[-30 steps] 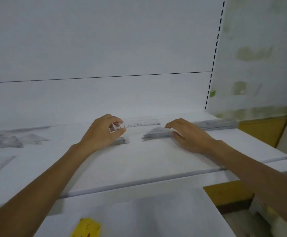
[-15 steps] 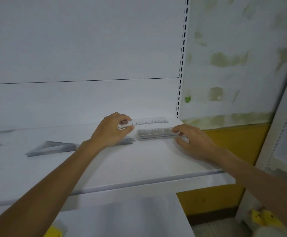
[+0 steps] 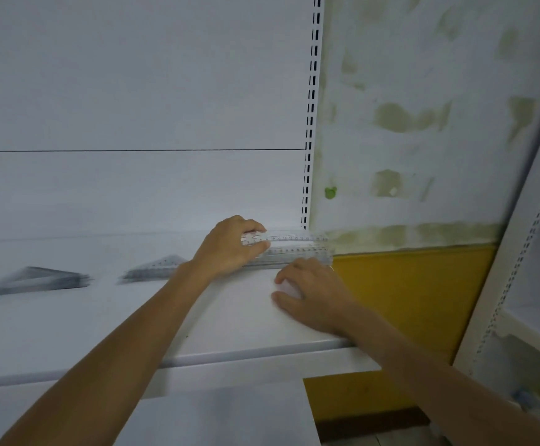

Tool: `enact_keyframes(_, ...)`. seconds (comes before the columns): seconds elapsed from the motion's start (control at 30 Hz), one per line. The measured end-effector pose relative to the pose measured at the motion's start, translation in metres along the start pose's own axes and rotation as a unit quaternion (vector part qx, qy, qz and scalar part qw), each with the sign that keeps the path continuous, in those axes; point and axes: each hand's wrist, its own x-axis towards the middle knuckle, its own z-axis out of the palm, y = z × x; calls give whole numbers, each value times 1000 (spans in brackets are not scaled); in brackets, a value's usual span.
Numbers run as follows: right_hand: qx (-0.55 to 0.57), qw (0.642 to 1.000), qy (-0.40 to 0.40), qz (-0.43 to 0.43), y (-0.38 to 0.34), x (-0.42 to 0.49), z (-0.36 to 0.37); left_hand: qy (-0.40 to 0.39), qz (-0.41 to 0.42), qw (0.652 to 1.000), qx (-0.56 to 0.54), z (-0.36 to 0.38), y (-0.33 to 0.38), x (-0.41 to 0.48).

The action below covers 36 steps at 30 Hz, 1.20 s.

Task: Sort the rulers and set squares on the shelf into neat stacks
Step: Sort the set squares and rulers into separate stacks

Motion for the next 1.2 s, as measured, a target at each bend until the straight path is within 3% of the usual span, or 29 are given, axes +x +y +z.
enact_keyframes(0.33,19,1000,14,-2,4,4,4,-45,6,993,113,14,-13,7)
enact_keyframes(0.57,20,1000,21,-10,5,4,6,-63,-11,995,73,17,-18,6)
enact_keyframes(0.87,-15,999,35,-20,-3,4,-3,10,5,996,88,-32,-23,-27)
enact_keyframes(1.0,8,994,90,-56,-53,34,-11,35,-28,995,94,-93,-60,-74)
enact_keyframes(1.2,87,981,94,-148,-207,99,0,72,-112,980,151,-205,-128,-173)
